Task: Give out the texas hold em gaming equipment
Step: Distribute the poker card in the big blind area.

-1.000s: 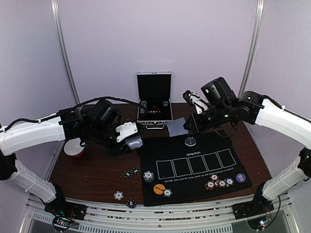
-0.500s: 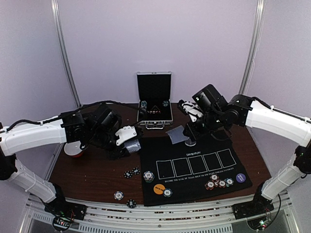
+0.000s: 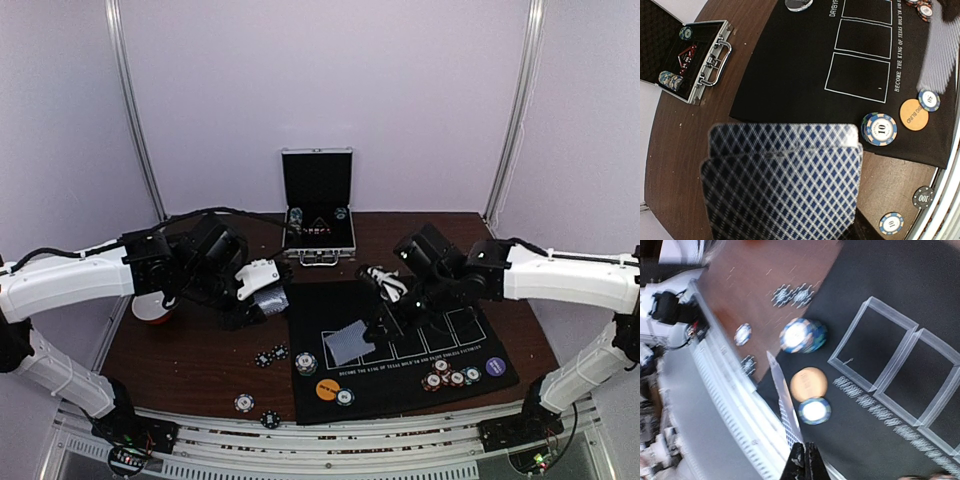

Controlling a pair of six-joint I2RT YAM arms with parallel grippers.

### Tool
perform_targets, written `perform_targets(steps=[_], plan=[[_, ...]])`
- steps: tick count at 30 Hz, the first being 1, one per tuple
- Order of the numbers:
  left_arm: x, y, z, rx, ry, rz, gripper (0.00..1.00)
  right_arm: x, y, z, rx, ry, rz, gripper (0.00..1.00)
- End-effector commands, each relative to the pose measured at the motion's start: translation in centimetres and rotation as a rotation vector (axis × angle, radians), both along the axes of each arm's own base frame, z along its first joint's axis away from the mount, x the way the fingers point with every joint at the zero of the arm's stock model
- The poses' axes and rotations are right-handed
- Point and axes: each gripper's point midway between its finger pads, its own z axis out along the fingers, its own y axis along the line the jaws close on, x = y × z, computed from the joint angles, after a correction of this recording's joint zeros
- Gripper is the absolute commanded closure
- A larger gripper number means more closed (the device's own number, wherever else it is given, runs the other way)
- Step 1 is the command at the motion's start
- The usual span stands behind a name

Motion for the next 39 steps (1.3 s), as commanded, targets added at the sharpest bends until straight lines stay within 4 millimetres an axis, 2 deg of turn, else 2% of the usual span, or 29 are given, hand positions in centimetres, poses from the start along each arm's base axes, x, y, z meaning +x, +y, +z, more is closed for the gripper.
perform_targets(steps=[1, 3, 8, 11, 14, 18, 23, 31, 33, 39], plan=[[0.3, 0.0, 0.8, -0.037, -0.018, 0.020, 0.53, -5.5, 4.3, -0.4, 0.229, 0.242, 0.061, 1.00], [0.3, 0.0, 0.8, -0.037, -0.016, 0.019, 0.53, -6.3, 4.9, -1.9, 0.245, 0.292, 0.040, 1.00], [0.2, 0.1, 0.8, -0.039, -0.019, 0.021, 0.53, -7.8, 8.1, -3.1, 0.344, 0.392, 0.013, 1.00], [0.2, 0.1, 0.8, -0.039, -0.016, 0.021, 0.53, -8.0, 9.5, -4.5, 0.379, 0.454, -0.052, 1.00], [0.2, 0.2, 0.7, -0.037, -0.017, 0.024, 0.53, -8.3, 10.4, -5.9, 0.416, 0.526, -0.127, 1.00], [0.2, 0.3, 0.9, -0.042, -0.024, 0.025, 0.53, -9.1, 11.4, -7.3, 0.393, 0.555, -0.143, 1.00], [0.1, 0.4, 0.8, -0.041, -0.023, 0.021, 0.53, -8.9, 10.5, -9.4, 0.324, 0.567, -0.209, 1.00], [0.0, 0.5, 0.9, -0.045, -0.029, 0.021, 0.52, -8.8, 9.6, -11.1, 0.272, 0.591, -0.266, 0.99], [0.0, 0.4, 1.0, -0.046, -0.028, 0.021, 0.52, -8.6, 9.5, -11.2, 0.273, 0.595, -0.274, 0.94], [0.0, 0.5, 0.8, -0.045, -0.025, 0.020, 0.52, -7.5, 8.2, -10.9, 0.246, 0.538, -0.320, 0.72]])
